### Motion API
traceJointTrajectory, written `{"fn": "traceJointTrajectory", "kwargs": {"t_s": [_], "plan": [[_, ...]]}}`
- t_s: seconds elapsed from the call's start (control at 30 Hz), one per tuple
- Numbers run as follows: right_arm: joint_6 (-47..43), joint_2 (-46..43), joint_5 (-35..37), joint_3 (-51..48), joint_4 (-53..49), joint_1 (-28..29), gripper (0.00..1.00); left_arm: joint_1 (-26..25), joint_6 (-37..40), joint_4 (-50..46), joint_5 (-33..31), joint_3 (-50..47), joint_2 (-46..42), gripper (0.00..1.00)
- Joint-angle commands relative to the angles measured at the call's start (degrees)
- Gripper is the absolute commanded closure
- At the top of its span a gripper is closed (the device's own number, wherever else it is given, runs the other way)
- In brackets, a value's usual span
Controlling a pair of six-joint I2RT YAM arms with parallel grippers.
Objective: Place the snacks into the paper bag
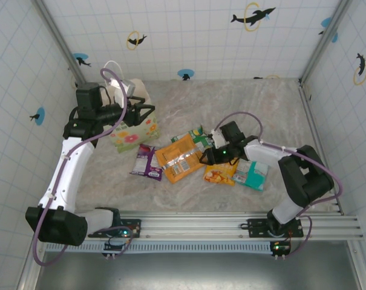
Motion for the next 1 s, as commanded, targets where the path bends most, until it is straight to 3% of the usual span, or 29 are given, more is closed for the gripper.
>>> {"fn": "traceJointTrajectory", "kwargs": {"t_s": [0.0, 0.47, 0.73, 0.8, 0.97], "plan": [[-0.1, 2.8, -0.6, 1.1, 2.1, 0.9, 0.40, -0.4, -0.2, 1.4, 1.3, -0.4, -1.3, 0.35], [-5.2, 10.1, 5.7, 8.4, 2.4, 2.3, 0.36, -0.4, -0.1, 0.9, 0.9, 0.3, -1.0, 0.35], [-7.5, 13.7, 5.8, 10.3, 1.0, 4.8, 0.37, -0.4, 0.2, 0.7, 0.8, 0.4, -0.9, 0.35], [-7.5, 14.0, 5.8, 9.8, 1.0, 5.3, 0.42, -0.4, 0.2, 0.7, 0.9, 0.3, -1.0, 0.35], [-7.4, 12.9, 5.8, 8.5, 2.3, 5.6, 0.71, -0.4, 0.2, 0.7, 0.9, 0.3, -1.0, 0.35]]}}
